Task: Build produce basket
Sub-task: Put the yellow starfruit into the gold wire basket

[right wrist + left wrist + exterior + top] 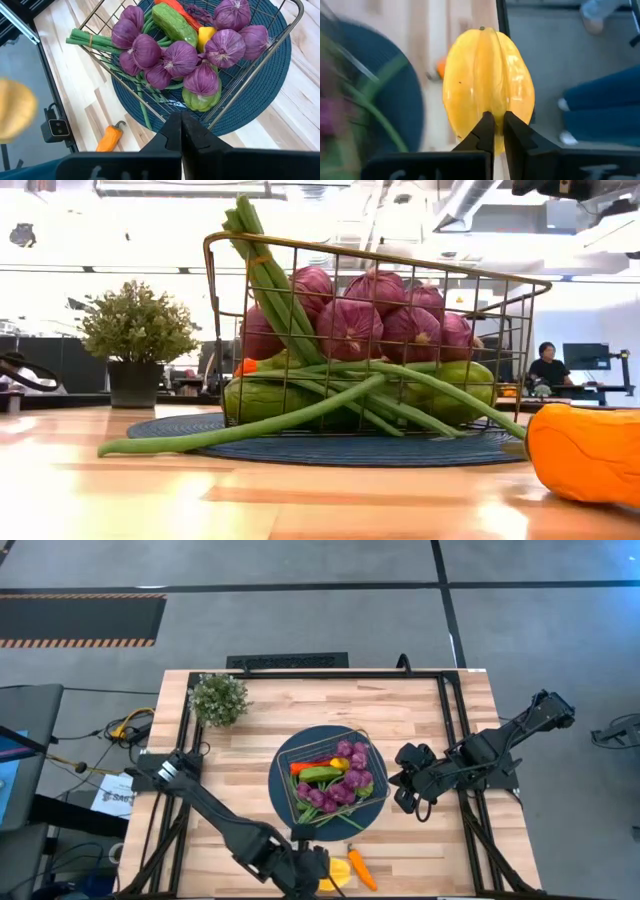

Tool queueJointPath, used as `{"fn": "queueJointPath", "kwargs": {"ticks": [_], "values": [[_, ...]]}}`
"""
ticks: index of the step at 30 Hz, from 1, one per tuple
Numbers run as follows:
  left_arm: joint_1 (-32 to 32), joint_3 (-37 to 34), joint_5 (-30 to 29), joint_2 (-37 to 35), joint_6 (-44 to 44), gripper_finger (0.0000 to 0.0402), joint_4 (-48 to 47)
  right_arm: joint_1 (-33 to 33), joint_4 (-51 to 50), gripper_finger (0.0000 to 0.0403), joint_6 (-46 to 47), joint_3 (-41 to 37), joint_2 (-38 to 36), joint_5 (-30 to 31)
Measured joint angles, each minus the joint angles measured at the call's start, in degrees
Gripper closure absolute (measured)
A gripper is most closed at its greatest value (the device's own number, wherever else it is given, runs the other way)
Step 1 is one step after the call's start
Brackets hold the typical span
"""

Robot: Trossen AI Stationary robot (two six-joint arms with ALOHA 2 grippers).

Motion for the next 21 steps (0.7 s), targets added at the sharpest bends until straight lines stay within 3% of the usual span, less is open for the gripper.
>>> {"fn": "queueJointPath", "kwargs": {"ticks": [6,9,15,21], "values": [[-0.1,17.1,-12.3,-0.2,2.3,0.0401,-17.3,0.0,0.0,0.0395,-0.6,0.0,0.0,0.0],[0.5,14.1,-16.9,-4.1,2.0,0.0401,-20.9,0.0,0.0,0.0395,-1.4,0.0,0.0,0.0],[5.6,12.8,-19.0,-6.7,-7.4,0.0401,-35.7,-0.1,0.0,0.0395,-3.0,0.0,0.0,0.0],[15.0,11.4,-18.8,-6.3,-5.6,0.0401,-34.7,-0.1,0.0,0.0395,-3.1,0.0,0.0,0.0]]}}
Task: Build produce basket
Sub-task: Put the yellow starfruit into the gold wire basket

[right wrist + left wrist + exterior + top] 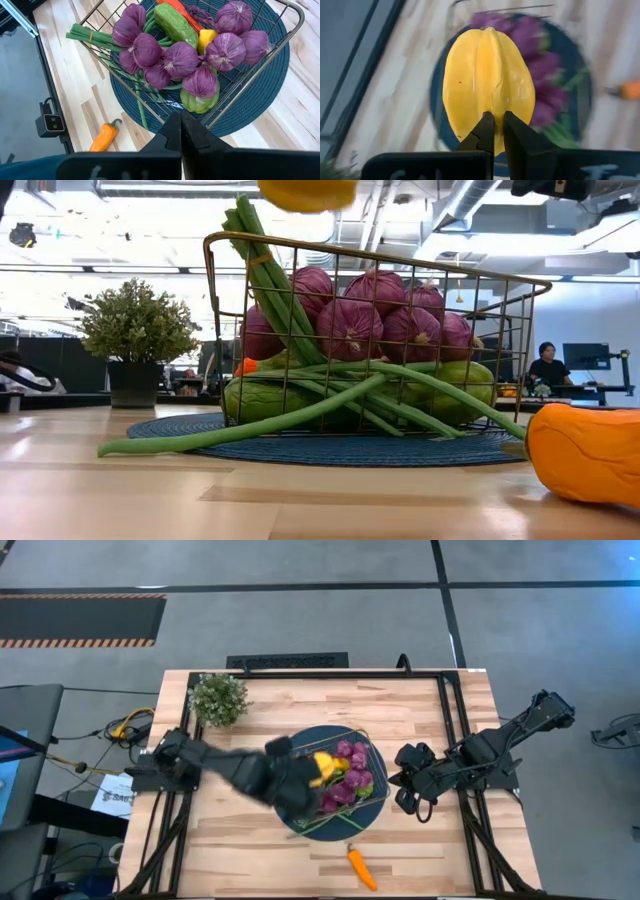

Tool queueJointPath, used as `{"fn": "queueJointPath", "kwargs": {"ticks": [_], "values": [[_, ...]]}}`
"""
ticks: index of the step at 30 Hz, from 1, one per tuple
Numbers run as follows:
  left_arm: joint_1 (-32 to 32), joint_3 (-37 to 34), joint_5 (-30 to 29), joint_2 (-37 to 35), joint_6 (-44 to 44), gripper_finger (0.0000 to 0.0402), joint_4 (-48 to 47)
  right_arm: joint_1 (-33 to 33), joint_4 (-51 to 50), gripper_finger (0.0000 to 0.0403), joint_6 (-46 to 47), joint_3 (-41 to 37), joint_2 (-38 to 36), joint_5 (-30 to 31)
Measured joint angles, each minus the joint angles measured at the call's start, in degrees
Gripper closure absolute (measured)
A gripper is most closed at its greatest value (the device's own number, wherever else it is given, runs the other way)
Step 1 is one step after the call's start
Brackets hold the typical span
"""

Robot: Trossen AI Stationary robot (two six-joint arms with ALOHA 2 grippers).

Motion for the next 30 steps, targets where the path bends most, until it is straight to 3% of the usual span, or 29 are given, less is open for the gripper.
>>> {"fn": "queueJointPath", "kwargs": {"ticks": [8,15,23,30], "values": [[10.3,-3.2,7.6,0.3,8.9,0.0401,1.4,0.0,0.1,0.0395,0.1,0.0,0.0,0.0],[11.9,-13.7,12.8,0.3,15.8,0.0401,10.2,0.0,0.2,0.0395,0.2,0.0,0.0,0.0],[14.1,-26.4,19.3,0.4,17.3,0.0401,16.6,0.0,0.5,0.0395,0.6,0.0,0.0,0.0],[14.4,-29.0,19.8,0.3,17.5,0.0401,19.5,0.0,0.5,0.0395,0.7,0.0,0.0,0.0]]}}
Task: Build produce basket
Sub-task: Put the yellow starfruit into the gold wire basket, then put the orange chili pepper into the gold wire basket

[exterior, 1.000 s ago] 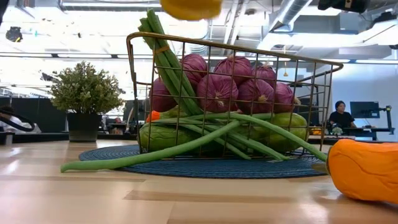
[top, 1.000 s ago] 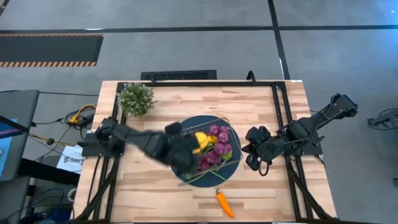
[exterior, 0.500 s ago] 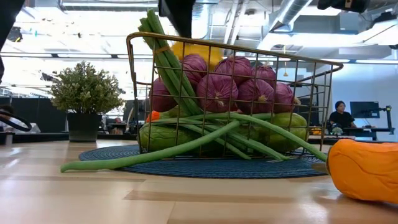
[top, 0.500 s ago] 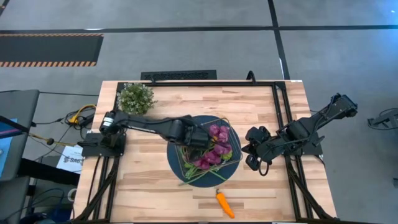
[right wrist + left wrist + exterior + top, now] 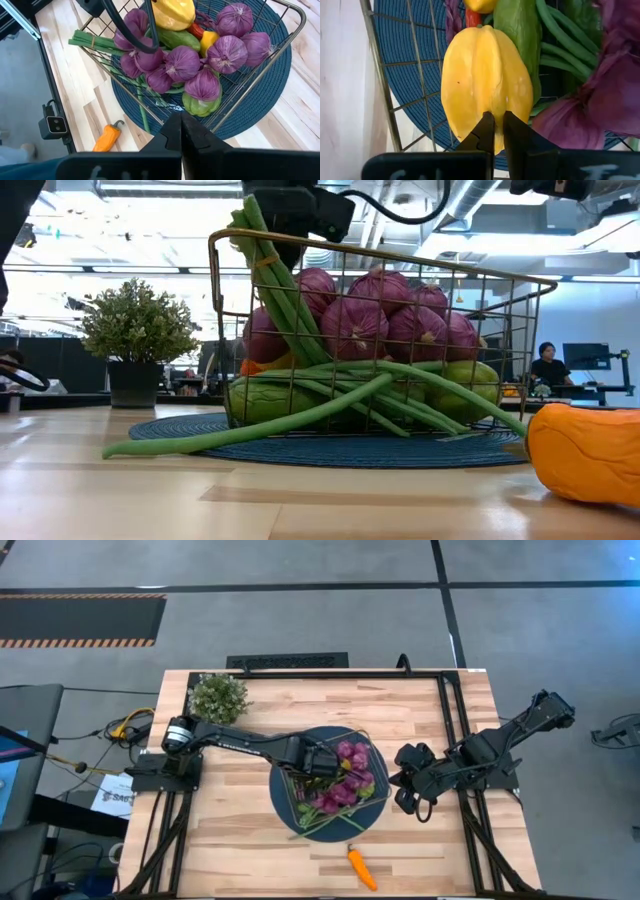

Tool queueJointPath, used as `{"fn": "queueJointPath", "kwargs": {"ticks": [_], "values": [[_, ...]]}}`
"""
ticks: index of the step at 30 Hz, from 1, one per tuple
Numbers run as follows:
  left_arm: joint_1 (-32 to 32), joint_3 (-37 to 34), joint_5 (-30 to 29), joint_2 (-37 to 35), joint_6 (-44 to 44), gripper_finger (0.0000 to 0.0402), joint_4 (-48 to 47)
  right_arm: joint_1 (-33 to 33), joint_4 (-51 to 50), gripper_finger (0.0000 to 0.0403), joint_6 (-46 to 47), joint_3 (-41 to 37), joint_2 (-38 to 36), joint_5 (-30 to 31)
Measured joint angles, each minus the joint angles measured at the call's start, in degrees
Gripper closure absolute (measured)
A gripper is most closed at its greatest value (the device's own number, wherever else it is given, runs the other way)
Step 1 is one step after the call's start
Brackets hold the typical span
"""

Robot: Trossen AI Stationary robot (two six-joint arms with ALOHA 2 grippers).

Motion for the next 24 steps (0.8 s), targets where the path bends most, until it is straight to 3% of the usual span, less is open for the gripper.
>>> {"fn": "queueJointPath", "kwargs": {"ticks": [5,11,24], "values": [[-0.1,0.0,-0.7,-0.4,-0.5,0.0383,0.9,0.0,0.0,0.0395,0.0,0.0,0.0,0.0],[-0.8,0.0,-0.3,-3.0,-0.5,0.0328,0.0,0.0,0.0,0.0395,0.2,0.0,0.0,-0.3],[-2.3,0.1,-2.8,-13.0,-7.3,0.0226,-5.1,1.9,2.0,0.0382,6.1,0.0,0.0,-7.0]]}}
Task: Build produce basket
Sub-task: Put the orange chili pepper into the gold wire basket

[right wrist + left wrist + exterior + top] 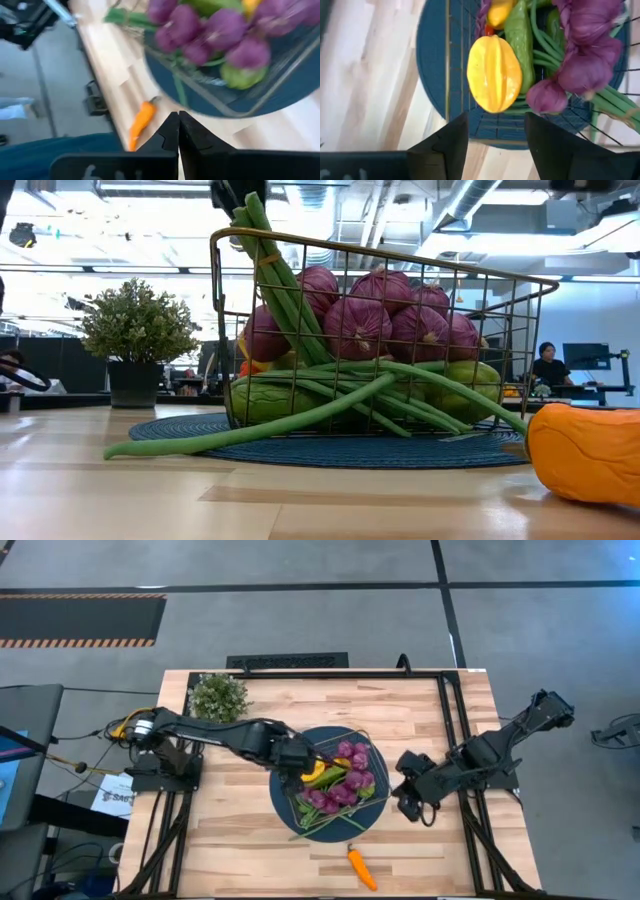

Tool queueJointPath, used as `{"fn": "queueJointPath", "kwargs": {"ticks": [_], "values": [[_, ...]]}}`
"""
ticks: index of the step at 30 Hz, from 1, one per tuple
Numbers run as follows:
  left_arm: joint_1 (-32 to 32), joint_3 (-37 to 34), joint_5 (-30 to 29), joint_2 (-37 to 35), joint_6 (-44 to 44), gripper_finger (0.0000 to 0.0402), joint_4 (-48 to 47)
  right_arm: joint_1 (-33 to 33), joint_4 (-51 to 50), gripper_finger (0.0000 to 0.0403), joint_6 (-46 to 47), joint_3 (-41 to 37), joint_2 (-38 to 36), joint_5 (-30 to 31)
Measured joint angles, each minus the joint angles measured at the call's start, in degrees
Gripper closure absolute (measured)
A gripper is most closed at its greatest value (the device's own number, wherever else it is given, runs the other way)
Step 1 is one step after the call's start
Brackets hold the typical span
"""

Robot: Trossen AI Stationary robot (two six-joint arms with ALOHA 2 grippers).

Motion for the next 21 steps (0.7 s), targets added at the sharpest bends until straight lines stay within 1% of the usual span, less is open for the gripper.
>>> {"fn": "queueJointPath", "kwargs": {"ticks": [3,8,11,14,18,21], "values": [[-2.5,0.0,-2.5,-2.6,-2.1,0.0222,-1.8,2.7,2.1,0.0383,3.8,0.0,0.0,-0.6],[-7.8,0.0,-6.4,-7.5,-6.9,0.0221,-4.9,8.6,4.3,0.0391,14.0,0.0,1.5,-0.6],[-11.3,0.0,-9.0,-9.7,-10.1,0.022,-6.3,12.1,4.6,0.0392,21.5,0.0,4.3,-1.1],[-14.4,0.0,-11.6,-11.4,-12.6,0.022,-7.4,15.1,5.9,0.0388,28.2,0.0,8.5,-3.6],[-17.3,0.0,-14.9,-12.3,-15.0,0.022,-9.5,17.1,12.9,0.0376,32.8,0.0,14.9,-5.4],[-18.6,0.0,-15.7,-12.4,-15.5,0.022,-10.8,17.7,21.5,0.0364,32.0,0.0,19.3,-6.3]]}}
